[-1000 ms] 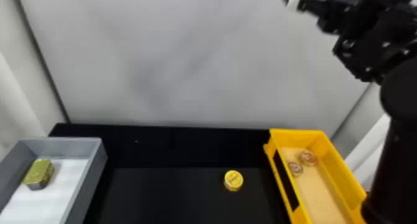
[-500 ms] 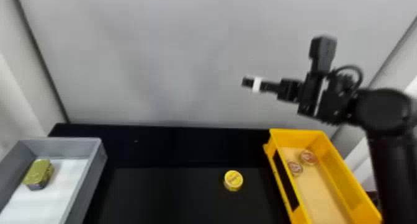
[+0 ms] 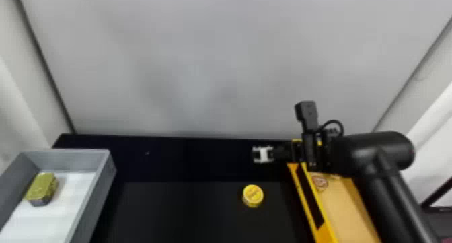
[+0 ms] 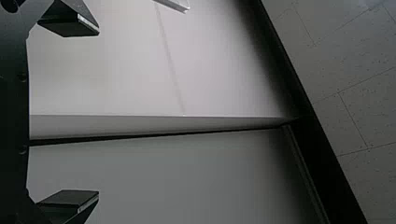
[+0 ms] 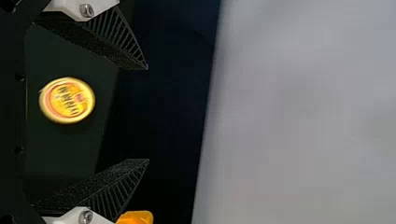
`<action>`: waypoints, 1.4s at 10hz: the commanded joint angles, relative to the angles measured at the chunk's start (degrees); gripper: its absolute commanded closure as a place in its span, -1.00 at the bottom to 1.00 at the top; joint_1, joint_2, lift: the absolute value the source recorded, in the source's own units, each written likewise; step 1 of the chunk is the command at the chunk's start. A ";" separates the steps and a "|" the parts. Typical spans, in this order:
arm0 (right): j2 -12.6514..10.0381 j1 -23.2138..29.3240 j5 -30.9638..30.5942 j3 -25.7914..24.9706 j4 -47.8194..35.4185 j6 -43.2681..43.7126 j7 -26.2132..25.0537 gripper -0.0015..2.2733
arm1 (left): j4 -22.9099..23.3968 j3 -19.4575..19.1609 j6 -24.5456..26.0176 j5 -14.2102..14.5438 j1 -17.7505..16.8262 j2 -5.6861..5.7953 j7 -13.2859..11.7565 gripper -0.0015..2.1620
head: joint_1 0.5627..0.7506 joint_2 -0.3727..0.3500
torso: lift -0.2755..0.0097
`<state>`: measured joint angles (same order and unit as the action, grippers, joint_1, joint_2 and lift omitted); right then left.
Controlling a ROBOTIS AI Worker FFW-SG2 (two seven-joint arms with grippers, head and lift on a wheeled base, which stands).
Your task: Pick up the round yellow can and place it in the yellow rectangular box
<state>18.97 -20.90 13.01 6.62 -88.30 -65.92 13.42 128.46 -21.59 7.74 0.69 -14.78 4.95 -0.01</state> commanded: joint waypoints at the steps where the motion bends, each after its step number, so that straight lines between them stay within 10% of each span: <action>1: -7.10 -1.16 -31.30 -1.00 9.11 5.51 17.27 -0.95 | -0.05 0.13 -0.17 0.10 -0.33 0.06 0.01 -0.95 | -0.01 -0.42 | 0.87; 2: -10.00 -1.33 -39.83 -3.28 13.06 9.20 21.84 -0.95 | -0.05 0.13 -0.44 0.10 -0.42 0.06 0.01 -0.95 | -0.01 -0.42 | 0.87; 14: -11.14 -1.07 -27.78 -2.05 30.20 23.71 16.56 -0.95 | -0.14 -0.22 -2.55 0.01 -0.25 0.41 -0.43 -0.95 | -0.01 -0.42 | 0.87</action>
<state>7.69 -22.00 -14.73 4.78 -58.84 -42.99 29.94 128.32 -21.81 5.39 0.72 -15.06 5.37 -0.45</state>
